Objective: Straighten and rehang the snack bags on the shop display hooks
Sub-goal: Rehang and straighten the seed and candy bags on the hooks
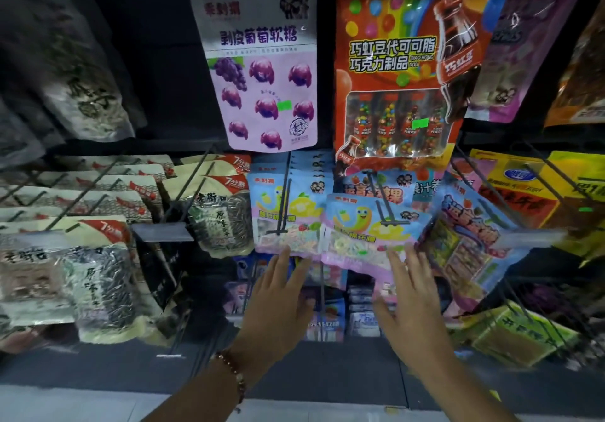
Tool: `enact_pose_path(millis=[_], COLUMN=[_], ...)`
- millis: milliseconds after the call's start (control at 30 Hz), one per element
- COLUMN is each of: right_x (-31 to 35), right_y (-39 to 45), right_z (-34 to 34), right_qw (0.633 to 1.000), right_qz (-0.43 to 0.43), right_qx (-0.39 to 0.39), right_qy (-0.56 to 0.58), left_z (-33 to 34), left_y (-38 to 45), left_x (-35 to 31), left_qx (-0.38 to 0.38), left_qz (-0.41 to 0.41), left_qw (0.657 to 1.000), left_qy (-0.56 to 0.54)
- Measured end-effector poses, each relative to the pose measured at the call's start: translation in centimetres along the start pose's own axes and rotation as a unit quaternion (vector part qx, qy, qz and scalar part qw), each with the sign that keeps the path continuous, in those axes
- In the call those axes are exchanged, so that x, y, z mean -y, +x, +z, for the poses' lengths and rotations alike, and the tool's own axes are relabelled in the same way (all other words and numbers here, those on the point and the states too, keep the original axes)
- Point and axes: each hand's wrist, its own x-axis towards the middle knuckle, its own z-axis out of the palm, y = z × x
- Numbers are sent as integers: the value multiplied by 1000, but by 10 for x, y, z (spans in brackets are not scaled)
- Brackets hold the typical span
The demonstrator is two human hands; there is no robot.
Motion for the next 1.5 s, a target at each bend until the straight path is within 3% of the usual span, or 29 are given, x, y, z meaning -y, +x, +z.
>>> enact_pose_path(millis=[133, 767, 1033, 1500], right_x=[33, 189, 202, 152], right_y=[-25, -103, -127, -113], right_z=[18, 112, 121, 94], right_qw=[998, 989, 985, 979], right_qz=[0, 88, 93, 62], right_qx=[68, 106, 140, 190], right_qy=[1, 47, 37, 29], left_z=[-2, -32, -19, -30], left_y=[-25, -157, -171, -157], left_x=[37, 225, 226, 168], left_qx=[1, -8, 28, 50], left_qz=[-14, -29, -12, -57], left_qw=[1000, 1000, 999, 997], left_qy=[-3, 0, 9, 27])
